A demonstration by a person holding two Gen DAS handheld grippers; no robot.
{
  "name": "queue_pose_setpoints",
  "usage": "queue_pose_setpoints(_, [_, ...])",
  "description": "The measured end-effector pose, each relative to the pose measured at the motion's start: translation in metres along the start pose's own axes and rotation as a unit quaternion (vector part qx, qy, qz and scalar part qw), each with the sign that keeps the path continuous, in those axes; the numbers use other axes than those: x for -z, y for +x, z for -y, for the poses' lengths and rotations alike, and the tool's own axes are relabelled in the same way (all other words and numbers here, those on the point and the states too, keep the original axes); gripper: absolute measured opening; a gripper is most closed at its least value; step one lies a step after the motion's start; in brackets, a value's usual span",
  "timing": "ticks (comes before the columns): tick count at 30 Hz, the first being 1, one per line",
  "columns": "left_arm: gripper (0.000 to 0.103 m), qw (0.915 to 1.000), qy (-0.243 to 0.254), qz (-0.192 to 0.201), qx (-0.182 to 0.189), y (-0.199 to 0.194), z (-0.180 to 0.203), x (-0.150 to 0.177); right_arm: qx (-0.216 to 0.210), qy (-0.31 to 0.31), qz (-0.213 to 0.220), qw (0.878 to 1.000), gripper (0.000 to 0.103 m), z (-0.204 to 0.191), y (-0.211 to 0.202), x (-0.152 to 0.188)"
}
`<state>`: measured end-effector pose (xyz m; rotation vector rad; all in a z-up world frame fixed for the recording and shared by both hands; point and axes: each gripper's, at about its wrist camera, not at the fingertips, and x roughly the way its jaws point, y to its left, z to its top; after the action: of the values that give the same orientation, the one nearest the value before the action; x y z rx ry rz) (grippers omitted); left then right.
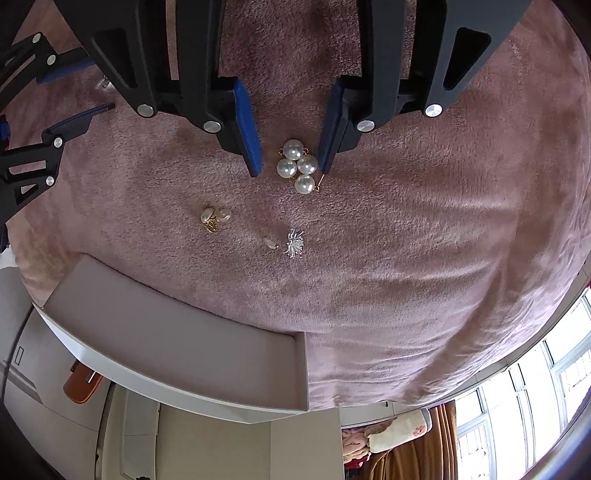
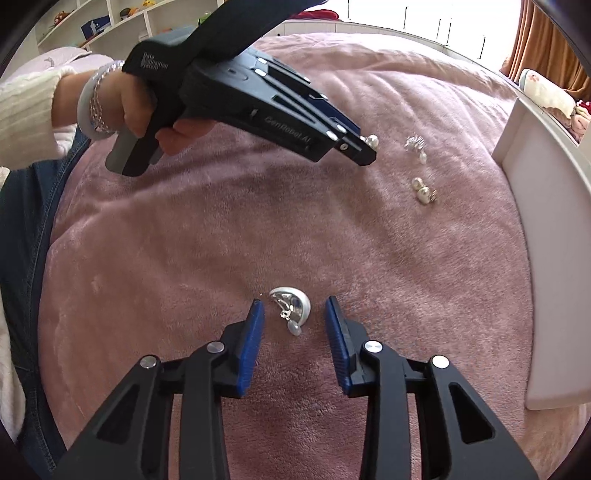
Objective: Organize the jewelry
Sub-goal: 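Grasp the triple-pearl earring with the left tool while the right tool grasps the crescent pendant, then carry the pearl earring and crescent pendant over the white tray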
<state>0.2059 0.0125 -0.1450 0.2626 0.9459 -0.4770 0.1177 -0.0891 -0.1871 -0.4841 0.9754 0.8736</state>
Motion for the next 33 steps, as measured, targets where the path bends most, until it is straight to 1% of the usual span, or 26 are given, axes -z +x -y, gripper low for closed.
queue_pose_setpoints(2, [0.031, 1.0, -0.001, -0.006, -0.003, 0.003, 0.002, 0.0, 0.0, 0.001, -0.001, 1.0, 0.03, 0.0, 0.003, 0.0])
queue_pose_setpoints(3, [0.029, 1.0, -0.003, -0.008, -0.003, 0.003, 0.003, 0.0, -0.001, 0.004, 0.0, 1.0, 0.026, 0.001, 0.003, 0.0])
queue_pose_setpoints(4, [0.028, 0.9999, -0.004, -0.009, -0.004, 0.004, 0.003, 0.0, -0.002, 0.007, 0.0, 1.0, 0.021, 0.001, 0.004, -0.001])
queue_pose_setpoints(6, [0.028, 0.9999, -0.007, -0.013, -0.007, 0.006, 0.004, -0.001, 0.0, 0.007, 0.0, 1.0, 0.018, 0.003, 0.003, -0.001])
queue_pose_setpoints(11, [0.027, 0.9996, -0.015, -0.02, -0.013, 0.009, 0.005, -0.003, 0.008, -0.002, -0.002, 1.0, 0.017, 0.001, 0.0, -0.003])
queue_pose_setpoints(14, [0.027, 0.9994, -0.011, -0.022, -0.022, 0.008, 0.008, -0.005, 0.012, -0.006, 0.006, 1.0, 0.017, 0.0, -0.005, -0.006])
queue_pose_setpoints(18, [0.027, 0.9995, -0.012, -0.017, -0.023, -0.001, 0.014, -0.009, 0.019, -0.009, 0.025, 0.999, 0.017, -0.001, -0.018, -0.009])
queue_pose_setpoints(28, [0.027, 0.9985, 0.022, 0.01, -0.049, -0.036, 0.029, -0.033, 0.044, 0.0, 0.073, 0.996, 0.017, 0.006, -0.057, -0.016])
queue_pose_setpoints(33, [0.027, 0.9975, 0.034, 0.022, -0.058, -0.054, 0.038, -0.047, 0.063, 0.01, 0.104, 0.993, 0.017, 0.01, -0.082, -0.015])
